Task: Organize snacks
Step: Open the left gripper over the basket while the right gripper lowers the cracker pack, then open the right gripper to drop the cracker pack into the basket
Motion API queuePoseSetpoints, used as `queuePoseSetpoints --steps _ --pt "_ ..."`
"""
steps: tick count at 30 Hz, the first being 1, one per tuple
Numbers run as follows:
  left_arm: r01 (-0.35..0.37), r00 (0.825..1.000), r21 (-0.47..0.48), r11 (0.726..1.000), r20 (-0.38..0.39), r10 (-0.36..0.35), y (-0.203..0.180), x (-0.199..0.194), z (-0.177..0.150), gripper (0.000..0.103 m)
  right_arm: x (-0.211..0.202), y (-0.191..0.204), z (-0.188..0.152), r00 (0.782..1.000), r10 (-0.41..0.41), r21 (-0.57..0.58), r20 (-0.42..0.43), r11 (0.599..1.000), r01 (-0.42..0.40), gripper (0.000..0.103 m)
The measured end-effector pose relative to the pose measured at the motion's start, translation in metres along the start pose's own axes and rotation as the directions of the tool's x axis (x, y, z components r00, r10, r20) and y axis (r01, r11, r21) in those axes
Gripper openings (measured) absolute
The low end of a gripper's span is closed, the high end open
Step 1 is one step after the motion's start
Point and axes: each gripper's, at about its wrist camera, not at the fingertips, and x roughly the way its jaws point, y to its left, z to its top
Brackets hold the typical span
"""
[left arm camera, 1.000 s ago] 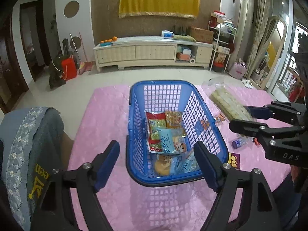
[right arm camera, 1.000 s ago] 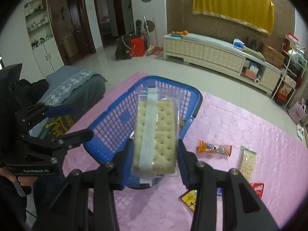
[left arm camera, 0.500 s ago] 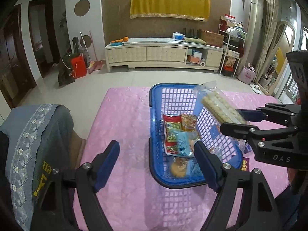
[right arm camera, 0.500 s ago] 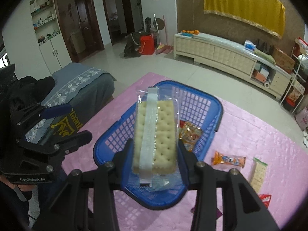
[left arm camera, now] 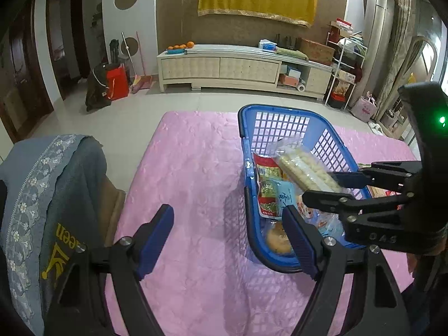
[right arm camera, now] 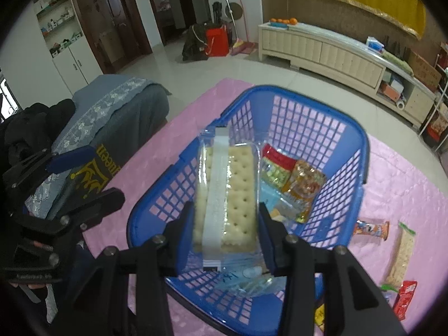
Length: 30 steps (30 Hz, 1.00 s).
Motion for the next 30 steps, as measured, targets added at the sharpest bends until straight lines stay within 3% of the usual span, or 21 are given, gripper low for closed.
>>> queuePoseSetpoints --steps 8,10,12,23,25,30 --pt "0.001 1.000 0.003 1.000 -0.020 -0.001 0.002 0.001 -0.010 0.078 0.013 0.006 -0.002 1.000 0.009 -0.018 -0.026 1.000 -0.009 0.051" --pt "-0.003 1.000 0.002 1.000 -0.024 0.003 0.000 -0.001 -0.013 0.078 0.016 0.004 -0.006 0.999 0.004 -0.015 -0.042 1.000 -0.004 0.077" --pt "-0.002 1.000 -0.002 1.000 -0.024 0.002 -0.001 -0.004 -0.017 0.078 0.017 0.004 -0.009 0.999 0.018 -0.007 -0.049 1.000 -0.019 0.082" --pt "0.010 0.998 0.012 1.000 0.068 -0.011 -0.032 -0.035 -0.034 0.078 -0.048 -0.010 -0.048 0.995 -0.054 0.013 0.080 0.999 0.053 0.085" --pt "0.032 0.995 0.030 0.999 0.098 -0.035 -0.044 -0.042 -0.038 0.085 -0.059 -0.011 -0.054 0.992 -0.074 0.017 0.106 0.997 0.073 0.085" --pt "0.065 0.991 0.067 0.996 0.117 -0.072 -0.072 -0.049 -0.047 0.086 -0.090 -0.023 -0.081 0.982 -0.118 0.060 0.148 0.992 0.110 0.086"
